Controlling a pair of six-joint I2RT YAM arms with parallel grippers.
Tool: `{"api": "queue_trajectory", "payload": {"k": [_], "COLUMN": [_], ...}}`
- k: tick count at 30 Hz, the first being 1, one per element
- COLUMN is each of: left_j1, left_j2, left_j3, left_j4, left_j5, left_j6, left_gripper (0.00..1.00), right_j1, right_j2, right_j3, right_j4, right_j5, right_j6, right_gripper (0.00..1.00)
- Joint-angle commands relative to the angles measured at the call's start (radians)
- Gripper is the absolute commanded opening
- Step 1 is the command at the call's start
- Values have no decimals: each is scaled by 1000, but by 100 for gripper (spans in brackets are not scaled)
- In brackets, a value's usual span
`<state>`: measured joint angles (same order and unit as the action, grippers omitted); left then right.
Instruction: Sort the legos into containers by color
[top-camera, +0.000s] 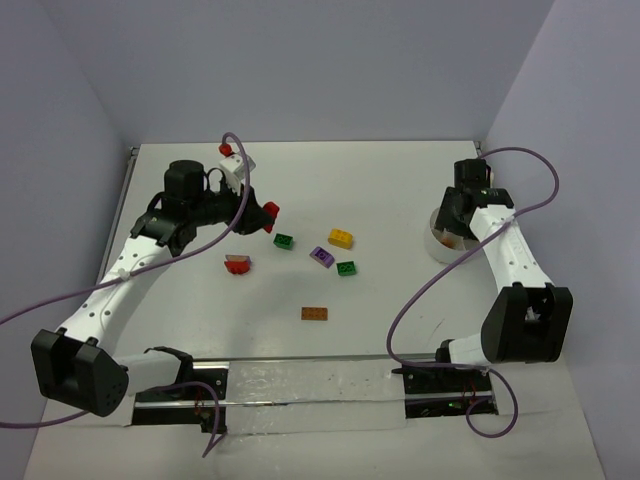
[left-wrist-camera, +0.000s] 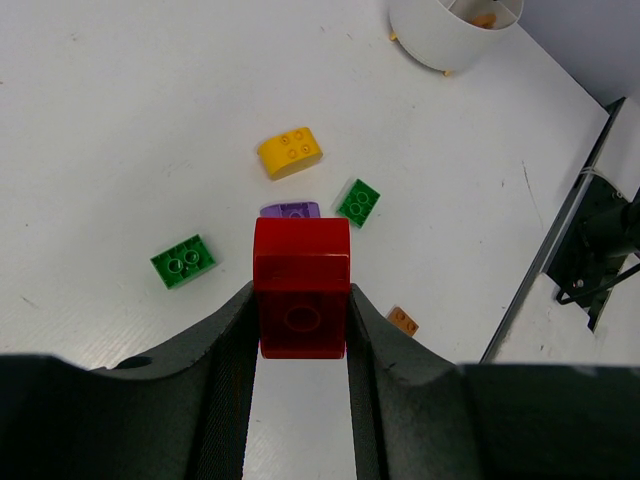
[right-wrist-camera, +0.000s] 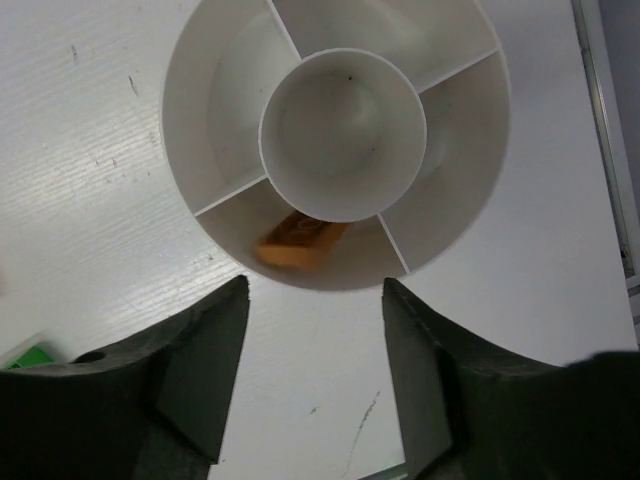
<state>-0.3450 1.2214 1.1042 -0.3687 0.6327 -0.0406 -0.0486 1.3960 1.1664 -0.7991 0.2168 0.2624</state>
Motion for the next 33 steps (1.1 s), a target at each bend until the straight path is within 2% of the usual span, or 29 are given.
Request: {"api": "queue_trajectory", "payload": {"k": [1,4,7,9,11,16,18,21,27,33], "left_j1": [-3,-3,-3,-3,-4,-46,-80,-143,-171,-180], "left_j2": [-3,-7,-10,-14,-12,10,21,38,40,43], "left_j3": [42,40,35,29,21,32,41,58,47,40], "left_j4": [47,48,46,47,47,1,-29,-73,-49,-43], "left_j5": [12,30,85,177,279,484,505,521,599,652], "left_j6": [-2,4,24,30,72,137,162,198,188,198], "left_gripper": [0,0,0,0,0,0,0,0,0,0], "right_j1": [-7,-8,-6,-4,6,96,179,331,447,549], "right_j2": [-6,-26,-85,-159,-198,-206,-190,-202,-137,-99], "right_j3": [12,36,78,104,137,217,242,245,301,339], "right_j4": [18,-9,-25,-20,-22,-60,-84,-35,-7,2], "right_j5": [7,-33,-163,-273,-499,-930,-1005,-1063,-1181,-1197], "right_j6": [-2,-25,-95,-168,-226,-356,-393,-393,-362,-366], "right_gripper": [69,73,73,73,76,77,76,75,74,73]}}
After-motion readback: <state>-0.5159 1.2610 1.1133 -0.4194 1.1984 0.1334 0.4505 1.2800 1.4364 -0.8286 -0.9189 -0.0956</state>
